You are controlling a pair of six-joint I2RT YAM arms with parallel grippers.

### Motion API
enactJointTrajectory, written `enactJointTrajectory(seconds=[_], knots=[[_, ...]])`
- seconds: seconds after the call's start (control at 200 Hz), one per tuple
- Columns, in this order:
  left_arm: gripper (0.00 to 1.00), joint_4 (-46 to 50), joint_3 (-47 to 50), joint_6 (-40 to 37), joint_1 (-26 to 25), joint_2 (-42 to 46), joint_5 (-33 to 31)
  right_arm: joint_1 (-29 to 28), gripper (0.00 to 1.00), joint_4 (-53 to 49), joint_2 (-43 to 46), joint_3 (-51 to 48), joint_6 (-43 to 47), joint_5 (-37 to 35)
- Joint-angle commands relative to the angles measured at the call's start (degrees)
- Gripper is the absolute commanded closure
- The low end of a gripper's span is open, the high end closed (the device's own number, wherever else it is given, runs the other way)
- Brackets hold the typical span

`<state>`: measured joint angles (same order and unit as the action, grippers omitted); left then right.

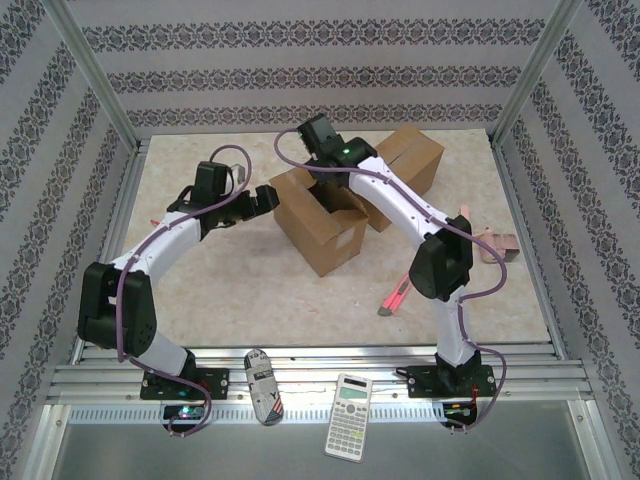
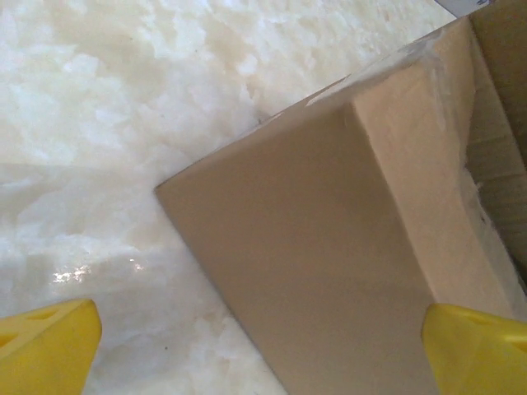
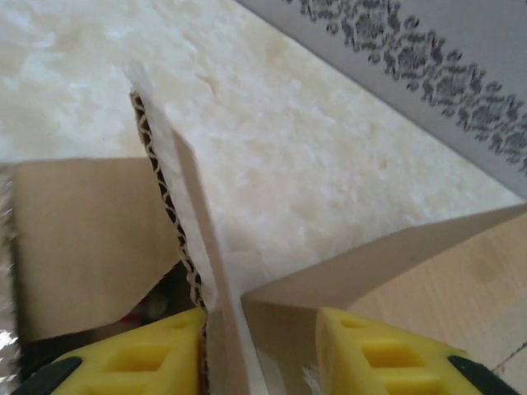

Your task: Unpack the express box

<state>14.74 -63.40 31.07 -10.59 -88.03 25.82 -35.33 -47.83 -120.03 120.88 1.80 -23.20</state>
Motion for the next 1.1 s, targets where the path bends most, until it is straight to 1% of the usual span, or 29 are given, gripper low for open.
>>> enactJointTrajectory(seconds=[0.0,0.12,0.25,0.33,0.415,0.46,0.535,0.69,0.824,0.924,1.029,1.094], knots=[[0.00,6.41,-4.03,-2.55,0.79,0.10,2.53,1.16,0.59,-4.80,0.45,2.63,-0.31,3.76],[0.00,5.10,-5.14,-1.79,0.75,0.33,3.86,1.80,0.59,-7.42,-1.05,3.81,-0.57,7.44],[0.00,3.99,-3.86,-0.76,0.77,1.05,5.08,2.78,0.63,-7.97,-1.78,4.27,-1.28,9.25],[0.00,3.65,-2.42,-0.49,0.73,1.90,5.57,3.70,0.71,-8.55,-2.32,5.19,-2.33,10.15],[0.00,3.47,-0.72,-0.31,0.74,3.09,6.15,4.86,0.86,-9.26,-2.51,5.78,-4.04,11.99],[0.00,3.53,0.02,-0.39,0.66,3.77,6.50,5.46,0.93,-9.48,-2.10,5.63,-5.21,13.13],[0.00,4.10,0.80,-0.70,0.66,4.69,6.90,6.35,0.99,-9.39,-0.72,4.30,-7.35,15.55],[0.00,4.56,1.64,-0.79,0.69,5.60,7.52,7.53,1.00,-7.11,4.58,-0.57,-12.89,23.64],[0.00,2.66,2.19,0.37,0.57,5.59,8.83,8.65,1.00,-4.55,9.59,-6.23,-19.48,33.70],[0.00,1.19,2.54,0.91,0.30,5.01,9.38,9.22,1.00,0.37,14.49,-13.09,-24.85,39.84],[0.00,0.02,2.74,1.27,-0.07,3.54,9.94,9.38,1.00,5.72,19.36,-20.14,-29.77,43.59],[0.00,-1.20,3.29,1.74,-0.38,2.73,10.42,9.73,1.00,11.08,22.77,-25.94,-33.88,46.44]])
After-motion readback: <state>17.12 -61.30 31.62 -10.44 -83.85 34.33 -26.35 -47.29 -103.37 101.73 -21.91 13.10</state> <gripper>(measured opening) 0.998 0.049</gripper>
